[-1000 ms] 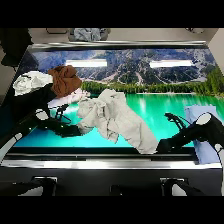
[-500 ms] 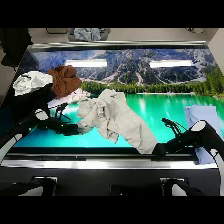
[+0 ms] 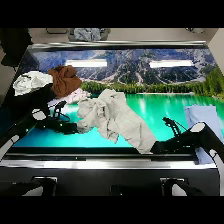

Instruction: Fold the shirts.

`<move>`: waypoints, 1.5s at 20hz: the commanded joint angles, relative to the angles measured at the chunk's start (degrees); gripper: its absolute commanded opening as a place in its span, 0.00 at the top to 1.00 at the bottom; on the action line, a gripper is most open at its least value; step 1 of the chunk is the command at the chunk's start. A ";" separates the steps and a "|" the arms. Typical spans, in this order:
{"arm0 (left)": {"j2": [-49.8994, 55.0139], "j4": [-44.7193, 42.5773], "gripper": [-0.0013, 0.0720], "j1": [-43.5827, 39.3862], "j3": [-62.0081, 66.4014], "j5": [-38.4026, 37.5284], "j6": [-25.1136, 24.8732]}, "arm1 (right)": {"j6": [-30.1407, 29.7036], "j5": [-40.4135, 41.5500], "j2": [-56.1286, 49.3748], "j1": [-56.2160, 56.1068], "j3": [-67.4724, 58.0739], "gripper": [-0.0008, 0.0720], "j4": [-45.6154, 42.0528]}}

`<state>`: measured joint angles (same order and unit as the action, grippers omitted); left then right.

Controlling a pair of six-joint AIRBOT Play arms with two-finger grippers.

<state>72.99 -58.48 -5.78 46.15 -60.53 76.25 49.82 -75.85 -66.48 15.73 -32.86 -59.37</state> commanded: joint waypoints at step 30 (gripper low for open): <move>-36.44 -21.73 0.95 8.81 54.21 11.15 22.27 | 12.63 10.56 28.55 0.13 -67.06 0.92 -26.71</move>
<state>41.85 -77.67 1.80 96.60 -53.58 93.06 59.02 -65.93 -41.60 15.86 -92.51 -80.68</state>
